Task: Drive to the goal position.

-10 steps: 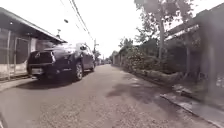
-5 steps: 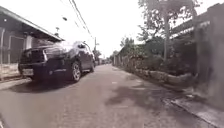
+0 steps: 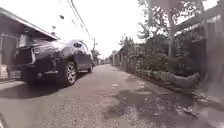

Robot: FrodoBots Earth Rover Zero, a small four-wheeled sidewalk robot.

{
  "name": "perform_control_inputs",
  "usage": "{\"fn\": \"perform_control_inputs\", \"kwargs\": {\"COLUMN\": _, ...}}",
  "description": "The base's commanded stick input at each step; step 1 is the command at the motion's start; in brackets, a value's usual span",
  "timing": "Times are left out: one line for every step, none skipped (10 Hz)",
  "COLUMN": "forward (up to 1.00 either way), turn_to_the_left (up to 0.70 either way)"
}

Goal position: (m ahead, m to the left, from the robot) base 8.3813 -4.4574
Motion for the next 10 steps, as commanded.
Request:
{"fn": "perform_control_inputs", "kwargs": {"forward": 0.7, "turn_to_the_left": 0.0}}
{"fn": "perform_control_inputs", "kwargs": {"forward": 0.7, "turn_to_the_left": 0.0}}
{"fn": "perform_control_inputs", "kwargs": {"forward": 0.7, "turn_to_the_left": 0.0}}
{"fn": "perform_control_inputs", "kwargs": {"forward": 0.7, "turn_to_the_left": 0.0}}
{"fn": "perform_control_inputs", "kwargs": {"forward": 0.7, "turn_to_the_left": 0.0}}
{"fn": "perform_control_inputs", "kwargs": {"forward": 0.7, "turn_to_the_left": 0.0}}
{"fn": "perform_control_inputs", "kwargs": {"forward": 0.7, "turn_to_the_left": 0.0}}
{"fn": "perform_control_inputs", "kwargs": {"forward": 0.7, "turn_to_the_left": 0.0}}
{"fn": "perform_control_inputs", "kwargs": {"forward": 0.7, "turn_to_the_left": 0.0}}
{"fn": "perform_control_inputs", "kwargs": {"forward": 0.7, "turn_to_the_left": 0.0}}
